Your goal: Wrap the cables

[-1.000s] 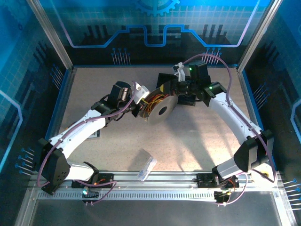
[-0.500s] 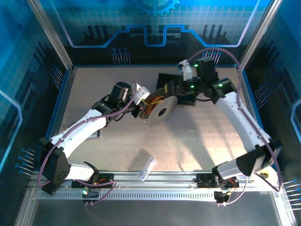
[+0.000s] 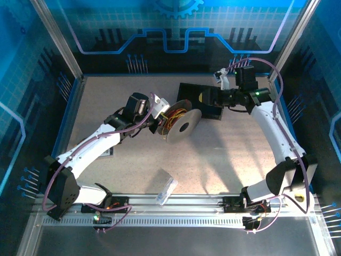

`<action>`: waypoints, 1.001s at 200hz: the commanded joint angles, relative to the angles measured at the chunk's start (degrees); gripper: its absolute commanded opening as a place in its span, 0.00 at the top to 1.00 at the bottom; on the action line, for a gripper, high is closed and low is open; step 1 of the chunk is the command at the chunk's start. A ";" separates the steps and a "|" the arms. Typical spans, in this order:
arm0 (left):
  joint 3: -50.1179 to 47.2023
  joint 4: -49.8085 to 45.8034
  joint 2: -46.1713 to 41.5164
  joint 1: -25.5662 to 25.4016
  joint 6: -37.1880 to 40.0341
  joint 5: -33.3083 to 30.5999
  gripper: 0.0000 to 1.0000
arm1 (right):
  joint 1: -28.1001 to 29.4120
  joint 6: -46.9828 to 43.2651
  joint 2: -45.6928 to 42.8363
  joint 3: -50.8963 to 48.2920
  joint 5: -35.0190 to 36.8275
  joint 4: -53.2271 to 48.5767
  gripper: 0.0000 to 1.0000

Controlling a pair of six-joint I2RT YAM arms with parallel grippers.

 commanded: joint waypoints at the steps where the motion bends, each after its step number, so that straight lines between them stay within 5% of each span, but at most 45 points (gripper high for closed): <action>1: 2.65 5.93 -1.40 0.22 -1.16 2.80 1.00 | 1.92 -2.56 2.04 1.56 -1.58 -2.82 0.65; 47: 5.74 2.07 -2.84 1.23 -12.08 -5.46 1.00 | 0.40 0.65 -10.04 -7.54 12.04 4.37 0.50; 101: -3.30 7.26 -15.53 1.32 -29.06 -2.40 1.00 | 1.32 1.97 -26.02 -22.75 8.48 15.25 0.31; 200: -6.57 1.13 -27.57 1.33 -30.71 -9.92 1.00 | 5.41 0.36 -33.42 -31.49 11.30 18.00 0.14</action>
